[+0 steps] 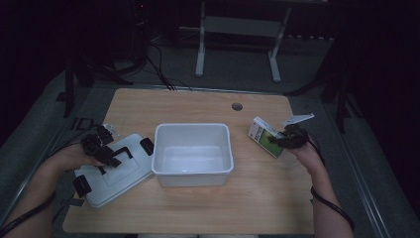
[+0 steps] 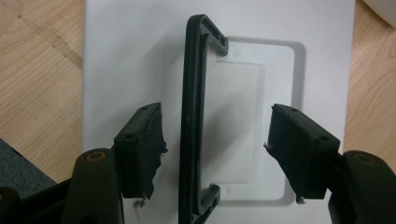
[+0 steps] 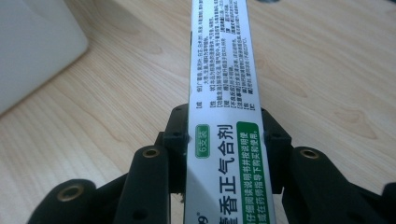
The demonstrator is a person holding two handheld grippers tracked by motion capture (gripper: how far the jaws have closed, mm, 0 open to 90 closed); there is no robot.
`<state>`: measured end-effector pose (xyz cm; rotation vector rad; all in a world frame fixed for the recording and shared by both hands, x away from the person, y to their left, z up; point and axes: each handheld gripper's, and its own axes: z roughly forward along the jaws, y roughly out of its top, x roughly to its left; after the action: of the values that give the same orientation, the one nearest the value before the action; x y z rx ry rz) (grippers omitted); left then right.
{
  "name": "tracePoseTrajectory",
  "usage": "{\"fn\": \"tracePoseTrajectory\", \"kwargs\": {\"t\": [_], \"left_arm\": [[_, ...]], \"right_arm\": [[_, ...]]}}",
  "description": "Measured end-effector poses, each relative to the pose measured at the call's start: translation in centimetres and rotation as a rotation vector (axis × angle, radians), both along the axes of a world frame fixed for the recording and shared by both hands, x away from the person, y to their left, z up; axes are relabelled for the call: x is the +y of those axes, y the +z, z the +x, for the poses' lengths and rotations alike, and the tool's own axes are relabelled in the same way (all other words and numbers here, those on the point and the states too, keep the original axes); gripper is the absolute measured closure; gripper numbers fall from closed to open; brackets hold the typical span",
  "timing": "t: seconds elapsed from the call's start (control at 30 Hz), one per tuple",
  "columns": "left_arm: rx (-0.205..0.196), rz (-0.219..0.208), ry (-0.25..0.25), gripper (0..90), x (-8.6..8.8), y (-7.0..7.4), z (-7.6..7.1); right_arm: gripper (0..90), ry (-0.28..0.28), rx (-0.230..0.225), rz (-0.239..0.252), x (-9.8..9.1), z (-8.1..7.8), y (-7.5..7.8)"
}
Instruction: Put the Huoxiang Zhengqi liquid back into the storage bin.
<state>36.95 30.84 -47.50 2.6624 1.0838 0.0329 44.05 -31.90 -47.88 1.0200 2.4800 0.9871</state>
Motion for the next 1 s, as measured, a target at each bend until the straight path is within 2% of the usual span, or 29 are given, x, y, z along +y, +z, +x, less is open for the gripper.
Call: {"fn": "tracePoseTrajectory", "kwargs": {"t": [0.13, 0.27, 0.33, 0.43, 0.47, 0.57, 0.6, 0.63, 0.8, 1.0], "left_arm": [[0.002, 0.006, -0.003, 35.9, -0.1, 0.1, -0.1], [0.003, 0.005, -0.002, 35.9, 0.0, 0.1, -0.2], [0.007, 0.019, -0.008, 35.9, 0.0, 0.1, -0.3], [0.01, 0.017, -0.003, 35.9, 0.0, 0.0, -0.4], [0.009, 0.011, -0.003, 35.9, 0.0, 0.2, -0.4], [0.005, 0.011, -0.004, 35.8, 0.0, 0.4, -0.4], [0.004, 0.006, 0.001, 35.9, -0.1, 0.5, -0.4], [0.004, 0.006, 0.001, 35.9, -0.1, 0.5, -0.4], [0.0, 0.011, -0.008, 35.8, -0.3, 1.0, -0.4], [-0.005, 0.011, -0.007, 35.8, -0.2, 1.1, -0.5]], "right_arm": [[63.5, 0.026, -0.019, 0.029, -0.3, -1.0, 1.2], [63.5, 0.061, -0.028, 0.039, -0.3, -1.7, 2.1], [63.6, 0.077, -0.033, 0.043, -0.3, -2.0, 2.8], [63.6, 0.092, -0.048, 0.035, -0.2, -2.4, 3.6], [63.6, 0.118, -0.065, 0.044, 0.0, -2.8, 4.9], [63.6, 0.136, -0.074, 0.05, 0.2, -3.1, 5.7], [63.6, 0.157, -0.086, 0.054, 0.4, -3.3, 6.6], [63.6, 0.157, -0.086, 0.054, 0.4, -3.3, 6.6], [63.6, 0.226, -0.113, 0.073, 1.7, -3.9, 8.7], [63.5, 0.308, -0.141, 0.078, 3.9, -4.5, 10.5]]}}
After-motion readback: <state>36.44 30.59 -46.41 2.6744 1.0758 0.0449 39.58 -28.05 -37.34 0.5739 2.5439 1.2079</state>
